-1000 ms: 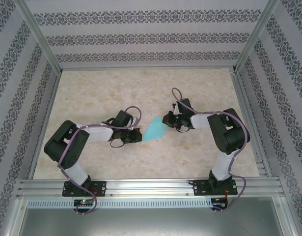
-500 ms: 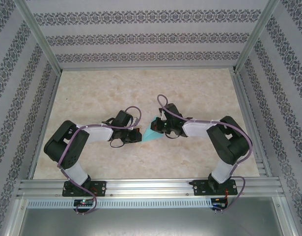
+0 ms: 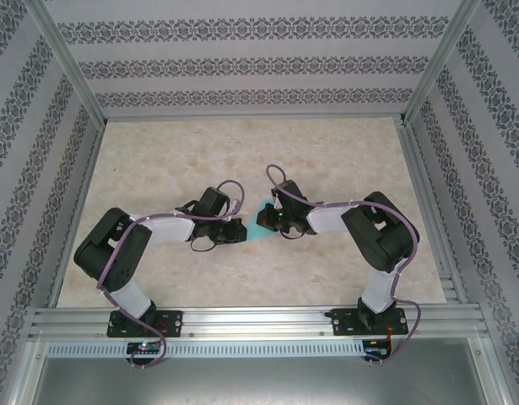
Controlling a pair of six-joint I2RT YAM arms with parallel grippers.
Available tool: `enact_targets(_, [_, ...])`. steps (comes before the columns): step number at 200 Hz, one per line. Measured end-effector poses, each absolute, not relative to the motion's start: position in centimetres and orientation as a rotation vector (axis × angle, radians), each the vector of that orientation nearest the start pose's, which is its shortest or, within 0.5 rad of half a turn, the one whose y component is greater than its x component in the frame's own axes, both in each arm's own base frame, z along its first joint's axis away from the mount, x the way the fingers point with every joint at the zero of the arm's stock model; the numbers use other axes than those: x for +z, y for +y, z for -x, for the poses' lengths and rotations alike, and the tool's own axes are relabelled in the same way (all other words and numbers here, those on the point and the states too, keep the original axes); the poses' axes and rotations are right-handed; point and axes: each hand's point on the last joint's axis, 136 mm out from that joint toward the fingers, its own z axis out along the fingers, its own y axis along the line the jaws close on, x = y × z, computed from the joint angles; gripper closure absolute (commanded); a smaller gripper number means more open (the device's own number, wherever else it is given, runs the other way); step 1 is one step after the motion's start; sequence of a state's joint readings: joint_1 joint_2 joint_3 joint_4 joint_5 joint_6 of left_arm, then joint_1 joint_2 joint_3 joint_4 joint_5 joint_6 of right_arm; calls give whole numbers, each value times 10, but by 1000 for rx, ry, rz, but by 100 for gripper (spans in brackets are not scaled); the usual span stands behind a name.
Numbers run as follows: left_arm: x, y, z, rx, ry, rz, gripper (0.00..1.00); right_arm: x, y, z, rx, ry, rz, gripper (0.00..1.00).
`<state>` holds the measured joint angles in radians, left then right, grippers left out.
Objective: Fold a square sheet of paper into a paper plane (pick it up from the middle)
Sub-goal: Fourth fold the wing at the center of the table.
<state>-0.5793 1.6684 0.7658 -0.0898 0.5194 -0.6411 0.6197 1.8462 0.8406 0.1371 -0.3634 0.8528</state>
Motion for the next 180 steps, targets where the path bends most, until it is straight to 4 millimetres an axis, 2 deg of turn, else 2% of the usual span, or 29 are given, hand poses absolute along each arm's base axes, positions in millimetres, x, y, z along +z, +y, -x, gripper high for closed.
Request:
enact_targets(23, [44,-281,-271,-1109,2722,-151,91,13,298,-312,1031,2671,-149,100])
enact_targets(39, [42,-285,-276,-1114,2714,-154,91,13,298,-313,1034,2669,-152,100])
enact_targets(94, [20,-278,-278,-1035,2760,-124,92,13,298,-313,1034,2669,-152,100])
enact_targets(180, [18,-270,-270,-1064,2675,-152,93,11,295,-314,1038,2666,-161,100])
